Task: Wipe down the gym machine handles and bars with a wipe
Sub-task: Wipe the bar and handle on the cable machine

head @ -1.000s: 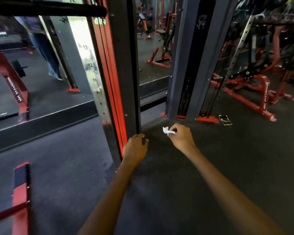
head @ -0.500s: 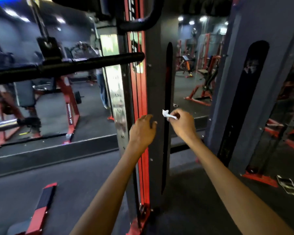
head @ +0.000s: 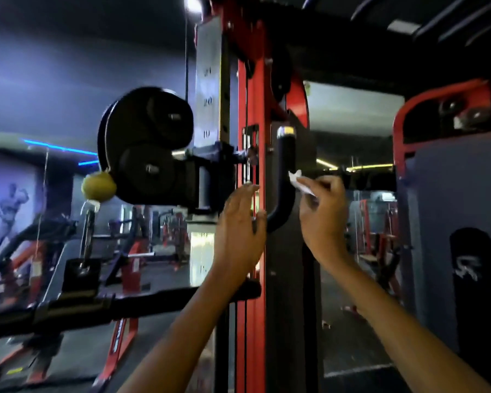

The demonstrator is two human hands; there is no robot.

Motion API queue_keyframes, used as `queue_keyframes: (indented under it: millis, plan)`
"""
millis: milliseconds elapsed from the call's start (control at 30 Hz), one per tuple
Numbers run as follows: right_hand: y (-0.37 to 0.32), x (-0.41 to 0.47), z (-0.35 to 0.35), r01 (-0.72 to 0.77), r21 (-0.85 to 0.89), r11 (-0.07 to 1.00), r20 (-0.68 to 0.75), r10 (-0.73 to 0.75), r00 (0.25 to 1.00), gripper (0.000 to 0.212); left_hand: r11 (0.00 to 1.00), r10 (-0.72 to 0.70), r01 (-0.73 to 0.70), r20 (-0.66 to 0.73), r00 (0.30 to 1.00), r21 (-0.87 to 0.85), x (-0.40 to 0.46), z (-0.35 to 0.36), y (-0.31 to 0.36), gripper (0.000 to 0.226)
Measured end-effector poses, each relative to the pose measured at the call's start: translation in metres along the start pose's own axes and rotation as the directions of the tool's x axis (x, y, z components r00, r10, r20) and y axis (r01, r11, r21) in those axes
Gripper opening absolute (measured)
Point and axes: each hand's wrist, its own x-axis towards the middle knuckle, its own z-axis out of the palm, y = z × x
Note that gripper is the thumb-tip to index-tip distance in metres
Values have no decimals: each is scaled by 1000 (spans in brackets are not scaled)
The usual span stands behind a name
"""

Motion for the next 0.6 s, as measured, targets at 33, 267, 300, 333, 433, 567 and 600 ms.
queue_keyframes:
  millis: [33, 267, 300, 333, 433, 567, 600]
  plan:
    - [3, 18, 6, 52, -29, 998, -31, -53, 998, 33, 999, 12, -11, -53, 999, 30, 18, 2, -9, 43]
    - [26, 112, 31, 606, -268, 749, 425, -473, 772, 55, 921, -24, -8, 79, 997, 389, 78, 3, -74, 57]
    - [29, 110, 30, 655, -276, 704, 483, -488, 727, 63, 890, 7, -66, 131, 991, 450, 75, 7, -82, 59]
    - [32, 100, 27, 681, -267, 682, 520, -493, 698, 68, 857, 33, -119, 177, 984, 501, 71, 11, -89, 63]
    - [43, 43, 11, 768, -204, 607, 581, -556, 594, 57, 807, 55, -147, 174, 983, 573, 62, 25, -102, 65]
    - [29, 41, 6, 872, -116, 476, 609, -659, 441, 37, 821, 104, -137, 92, 990, 554, 62, 29, -103, 64]
    - [26, 60, 12, 848, -147, 509, 586, -646, 489, 38, 829, 103, -134, 88, 991, 543, 61, 29, -104, 64]
